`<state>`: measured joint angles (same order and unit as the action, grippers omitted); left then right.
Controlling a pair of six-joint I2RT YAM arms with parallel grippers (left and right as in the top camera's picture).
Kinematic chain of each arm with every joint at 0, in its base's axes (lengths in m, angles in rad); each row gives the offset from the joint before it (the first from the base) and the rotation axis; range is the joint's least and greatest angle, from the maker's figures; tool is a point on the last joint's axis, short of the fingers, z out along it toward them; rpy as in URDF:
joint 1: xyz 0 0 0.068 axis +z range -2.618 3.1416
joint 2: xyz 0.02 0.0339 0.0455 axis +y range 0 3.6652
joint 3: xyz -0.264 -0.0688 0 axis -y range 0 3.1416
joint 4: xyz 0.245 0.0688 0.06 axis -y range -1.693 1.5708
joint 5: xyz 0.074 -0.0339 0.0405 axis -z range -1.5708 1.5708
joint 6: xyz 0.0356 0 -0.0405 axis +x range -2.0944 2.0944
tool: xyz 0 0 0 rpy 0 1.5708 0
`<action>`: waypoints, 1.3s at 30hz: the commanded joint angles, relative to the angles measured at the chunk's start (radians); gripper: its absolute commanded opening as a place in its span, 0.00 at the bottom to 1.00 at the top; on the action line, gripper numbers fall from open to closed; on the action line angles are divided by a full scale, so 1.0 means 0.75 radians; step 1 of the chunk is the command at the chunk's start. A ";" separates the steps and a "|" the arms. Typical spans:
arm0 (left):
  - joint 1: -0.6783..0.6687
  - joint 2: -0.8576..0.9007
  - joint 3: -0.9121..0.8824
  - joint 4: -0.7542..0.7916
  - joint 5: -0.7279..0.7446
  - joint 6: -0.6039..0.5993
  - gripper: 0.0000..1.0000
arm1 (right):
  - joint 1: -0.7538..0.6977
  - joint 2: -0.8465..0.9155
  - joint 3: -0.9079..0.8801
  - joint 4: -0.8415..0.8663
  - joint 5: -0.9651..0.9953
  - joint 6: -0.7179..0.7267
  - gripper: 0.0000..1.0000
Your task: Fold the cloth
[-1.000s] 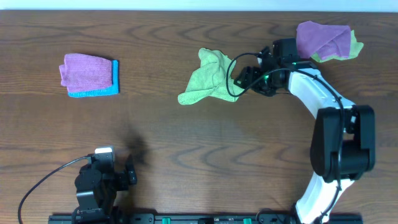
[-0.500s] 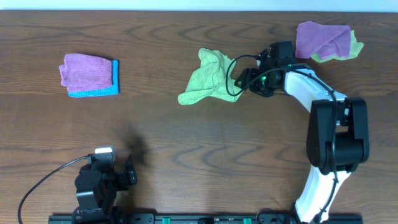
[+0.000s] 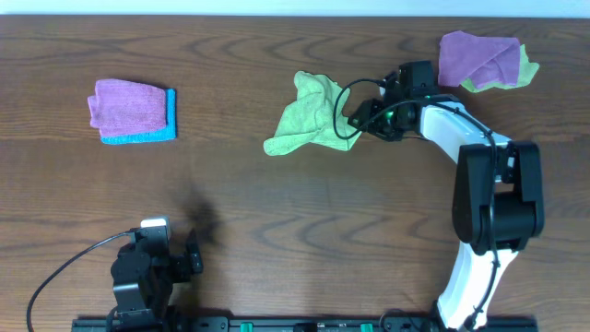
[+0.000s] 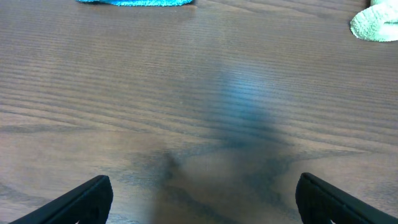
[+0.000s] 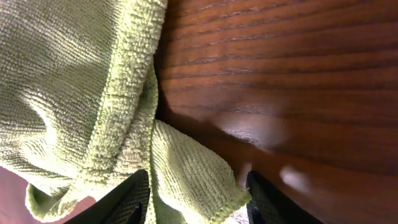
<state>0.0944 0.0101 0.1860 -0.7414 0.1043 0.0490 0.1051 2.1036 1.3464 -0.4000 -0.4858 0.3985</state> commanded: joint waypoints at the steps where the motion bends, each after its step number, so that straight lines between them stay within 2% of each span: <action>1: -0.007 -0.008 -0.027 -0.012 0.001 -0.011 0.95 | 0.030 0.078 -0.019 -0.008 0.035 0.017 0.48; 4: -0.007 -0.008 -0.027 -0.012 0.001 -0.011 0.96 | 0.036 0.078 -0.019 -0.006 0.056 0.017 0.33; 8: -0.007 -0.008 -0.027 -0.012 0.001 -0.011 0.95 | 0.036 0.078 -0.019 -0.007 0.077 0.017 0.01; 15: -0.007 -0.008 -0.027 -0.006 0.001 -0.011 0.96 | -0.021 0.011 -0.017 -0.067 0.037 -0.025 0.01; 23: -0.007 -0.008 -0.027 0.030 0.001 -0.138 0.96 | -0.093 -0.333 -0.017 -0.241 0.032 -0.160 0.01; 29: -0.007 -0.008 -0.027 0.032 0.001 -0.146 0.95 | -0.086 -0.595 -0.017 -0.307 0.034 -0.185 0.01; 39: -0.007 -0.008 -0.027 0.033 0.001 -0.146 0.96 | -0.086 -0.781 -0.017 -0.339 0.029 -0.204 0.01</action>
<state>0.0944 0.0101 0.1799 -0.7204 0.1043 -0.0525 0.0368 1.5417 1.3319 -0.6510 -0.4561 0.2695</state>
